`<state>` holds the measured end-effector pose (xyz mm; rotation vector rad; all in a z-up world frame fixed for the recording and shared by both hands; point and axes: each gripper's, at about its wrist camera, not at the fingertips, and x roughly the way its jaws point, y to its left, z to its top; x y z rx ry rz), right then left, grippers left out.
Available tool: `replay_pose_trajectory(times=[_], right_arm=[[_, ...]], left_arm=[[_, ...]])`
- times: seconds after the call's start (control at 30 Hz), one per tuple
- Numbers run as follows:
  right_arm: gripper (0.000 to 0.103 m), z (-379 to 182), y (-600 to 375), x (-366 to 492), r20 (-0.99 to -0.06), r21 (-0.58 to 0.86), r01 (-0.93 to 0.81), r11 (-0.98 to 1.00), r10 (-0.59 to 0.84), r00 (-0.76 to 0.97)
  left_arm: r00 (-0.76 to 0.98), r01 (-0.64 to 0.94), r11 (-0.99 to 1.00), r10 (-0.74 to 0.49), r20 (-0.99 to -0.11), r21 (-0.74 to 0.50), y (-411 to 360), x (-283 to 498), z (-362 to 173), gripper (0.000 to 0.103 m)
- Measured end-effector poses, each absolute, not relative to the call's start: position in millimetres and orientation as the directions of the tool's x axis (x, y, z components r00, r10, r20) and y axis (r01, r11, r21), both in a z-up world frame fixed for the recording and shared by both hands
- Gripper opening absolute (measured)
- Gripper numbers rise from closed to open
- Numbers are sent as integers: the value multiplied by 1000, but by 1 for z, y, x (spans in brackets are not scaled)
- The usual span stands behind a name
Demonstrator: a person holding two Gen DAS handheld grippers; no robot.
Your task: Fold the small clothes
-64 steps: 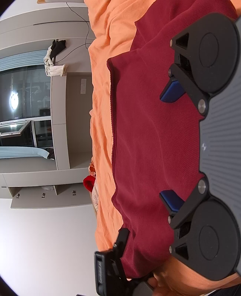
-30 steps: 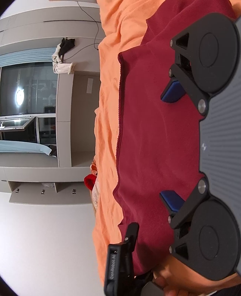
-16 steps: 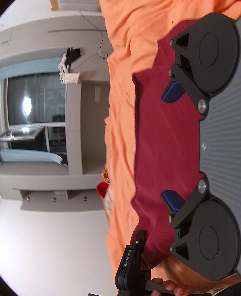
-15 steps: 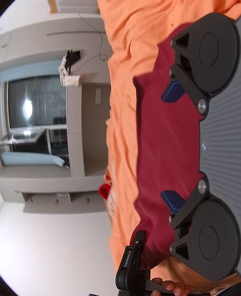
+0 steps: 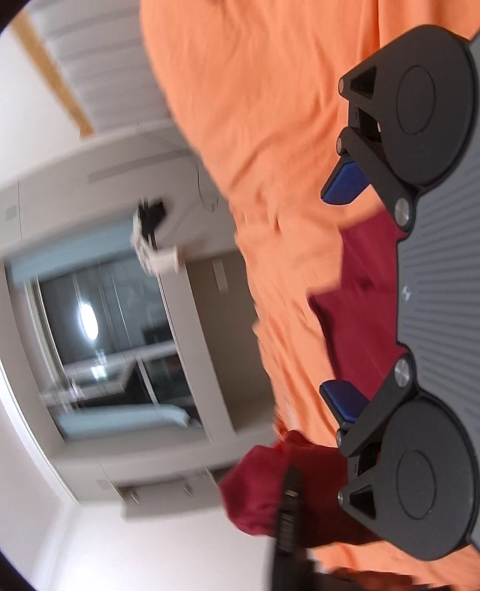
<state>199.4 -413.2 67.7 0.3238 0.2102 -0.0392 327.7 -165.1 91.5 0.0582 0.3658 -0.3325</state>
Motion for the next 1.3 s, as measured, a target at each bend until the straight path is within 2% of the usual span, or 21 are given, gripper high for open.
replay_pose_trajectory(times=[0.2,0.33,0.4,0.47,0.5,0.53,0.57,0.67,0.77,0.87,0.93,1.07,1.17,1.23,1.3], right_arm=[[103,63,-471,199,-236,419,227,879,-136,962],[103,58,-496,204,-265,469,279,838,-168,950],[103,54,-503,206,-278,483,290,826,-169,946],[103,52,-506,211,-294,488,292,823,-160,942],[103,51,-503,215,-304,484,290,826,-152,940],[103,50,-502,218,-315,476,287,831,-144,938],[103,49,-501,221,-325,466,285,838,-137,936],[103,47,-496,227,-332,447,260,856,-111,937],[103,48,-492,229,-341,450,194,872,-33,939],[103,50,-486,237,-353,450,126,884,46,934],[103,48,-480,245,-380,432,115,895,65,923],[103,38,-469,272,-452,439,50,897,172,875],[103,41,-459,279,-397,388,-38,921,204,895],[103,43,-456,279,-351,413,-65,908,225,909],[103,44,-451,286,-359,459,-90,884,277,891]], left_arm=[[797,487,872,-419,-434,51,-227,304,61,16],[775,545,818,-408,-483,183,-249,282,27,19],[782,555,791,-391,-486,257,-253,270,14,29],[774,584,760,-414,-479,287,-253,260,8,60],[770,599,743,-432,-469,298,-252,254,7,68],[769,609,728,-444,-459,315,-252,248,6,81],[772,613,714,-451,-448,338,-251,242,5,86],[779,616,687,-460,-426,386,-249,229,7,88],[785,611,691,-468,-407,385,-243,224,12,96],[806,586,717,-468,-362,376,-228,219,14,97],[826,558,743,-460,-325,369,-216,218,14,100],[811,578,741,-475,-341,343,-199,224,19,100],[809,579,753,-481,-339,313,-188,228,22,101],[810,574,763,-477,-340,297,-180,229,22,101],[821,556,780,-460,-338,288,-171,229,23,101]])
